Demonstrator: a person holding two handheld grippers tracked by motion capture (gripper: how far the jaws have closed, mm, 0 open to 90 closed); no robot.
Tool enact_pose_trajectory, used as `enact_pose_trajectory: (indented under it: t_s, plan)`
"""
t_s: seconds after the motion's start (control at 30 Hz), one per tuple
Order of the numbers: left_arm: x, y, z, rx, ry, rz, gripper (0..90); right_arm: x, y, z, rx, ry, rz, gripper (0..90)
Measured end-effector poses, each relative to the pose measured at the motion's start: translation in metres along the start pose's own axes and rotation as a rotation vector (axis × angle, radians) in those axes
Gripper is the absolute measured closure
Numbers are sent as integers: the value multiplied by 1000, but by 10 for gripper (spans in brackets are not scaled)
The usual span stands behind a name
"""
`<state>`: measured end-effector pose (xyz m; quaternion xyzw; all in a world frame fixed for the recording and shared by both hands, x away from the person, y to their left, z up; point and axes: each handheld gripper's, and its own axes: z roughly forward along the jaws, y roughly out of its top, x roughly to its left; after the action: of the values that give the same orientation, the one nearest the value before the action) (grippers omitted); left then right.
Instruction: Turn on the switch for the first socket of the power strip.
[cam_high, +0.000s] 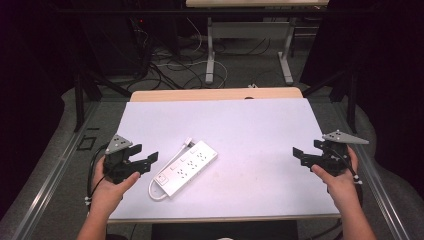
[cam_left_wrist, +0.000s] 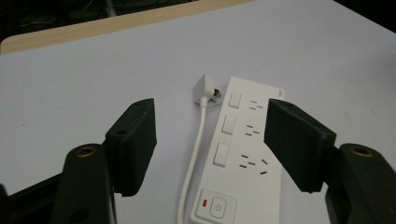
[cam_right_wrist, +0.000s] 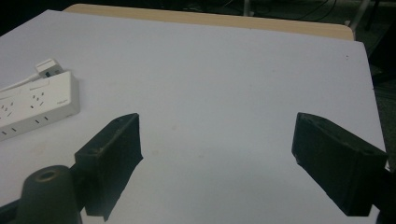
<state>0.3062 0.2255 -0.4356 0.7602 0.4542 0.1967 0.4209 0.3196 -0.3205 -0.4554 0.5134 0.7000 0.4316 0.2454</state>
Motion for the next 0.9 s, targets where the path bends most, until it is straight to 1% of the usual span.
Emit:
enact_pose_trajectory:
  t_s: [0.03, 0.13, 0.2, 0.23, 0.3, 0.33, 0.4, 0.47, 0.53, 0.57, 0.6, 0.63, 0.7, 0.77, 0.8, 0.83, 0.87, 0.9]
  plan:
    - [-1, 0, 1, -3, -3, -2, 359, 1, 0, 0, 3, 3, 7, 151]
    - [-2, -1, 2, -5, -9, 4, 366, 2, -1, 2, -2, 6, -3, 151]
    - [-3, -2, 3, -7, -10, -5, 378, 2, -2, 3, -1, 11, -3, 151]
    - [-4, -2, 3, -9, -11, -7, 382, 4, -2, 4, 1, 14, 9, 151]
    - [-4, -2, 4, -14, -21, -9, 389, 3, -2, 5, -2, 17, 4, 151]
    - [-4, -3, 4, -17, -32, -10, 407, 4, -2, 5, -3, 21, 5, 151]
    - [-4, -4, 5, -10, -44, -17, 415, 4, -2, 5, -2, 24, 7, 151]
    - [-4, -5, 8, 3, -50, -24, 461, 4, -3, 6, 6, 34, -7, 151]
    - [-3, -6, 9, 9, -53, -24, 476, 4, -3, 6, 7, 35, -11, 150]
    - [-3, -7, 11, 21, -55, -34, 484, 5, -3, 7, 5, 34, -2, 151]
    - [-3, -7, 11, 21, -55, -34, 501, 5, -3, 7, 5, 34, -2, 151]
    - [-3, -8, 13, 24, -60, -41, 515, 5, -3, 7, 5, 31, -15, 151]
    - [-3, -9, 16, 45, -85, -55, 531, 5, -4, 8, 9, 30, -11, 151]
    - [-3, -10, 18, 43, -84, -61, 551, 6, -4, 8, 13, 31, -6, 151]
    - [-3, -10, 18, 59, -96, -68, 564, 6, -4, 8, 13, 31, -6, 151]
    - [-3, -11, 20, 56, -104, -79, 571, 6, -4, 9, 13, 30, -8, 151]
    - [-3, -12, 21, 56, -103, -83, 580, 7, -4, 9, 13, 31, -8, 150]
    - [-3, -11, 21, 70, -115, -86, 580, 7, -4, 9, 13, 31, -8, 150]
